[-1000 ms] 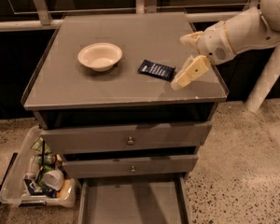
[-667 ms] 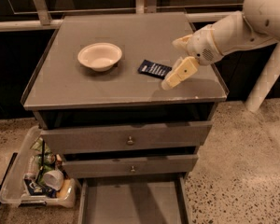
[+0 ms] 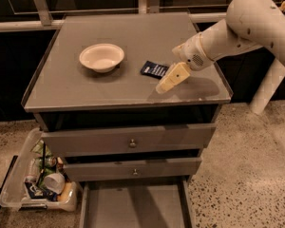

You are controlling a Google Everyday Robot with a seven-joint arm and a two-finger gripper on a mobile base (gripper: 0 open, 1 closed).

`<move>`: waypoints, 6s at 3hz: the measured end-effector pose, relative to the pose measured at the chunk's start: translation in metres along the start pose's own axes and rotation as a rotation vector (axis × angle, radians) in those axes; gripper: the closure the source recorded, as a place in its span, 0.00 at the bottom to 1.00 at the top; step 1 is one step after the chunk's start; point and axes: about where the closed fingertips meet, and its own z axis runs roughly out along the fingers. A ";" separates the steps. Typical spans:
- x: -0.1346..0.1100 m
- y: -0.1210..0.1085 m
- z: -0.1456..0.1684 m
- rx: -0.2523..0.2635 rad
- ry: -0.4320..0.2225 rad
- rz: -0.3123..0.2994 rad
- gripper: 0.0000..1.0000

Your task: Place rxbar blueberry into bottom drawer

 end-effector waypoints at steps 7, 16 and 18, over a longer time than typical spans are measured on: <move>0.014 -0.025 0.023 0.031 0.028 0.071 0.88; 0.062 0.189 -0.126 0.032 0.002 -0.198 1.00; 0.192 0.176 -0.056 0.037 0.132 -0.026 1.00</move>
Offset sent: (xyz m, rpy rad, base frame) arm 0.0287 -0.0076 -0.0242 -0.0158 0.0327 -0.0909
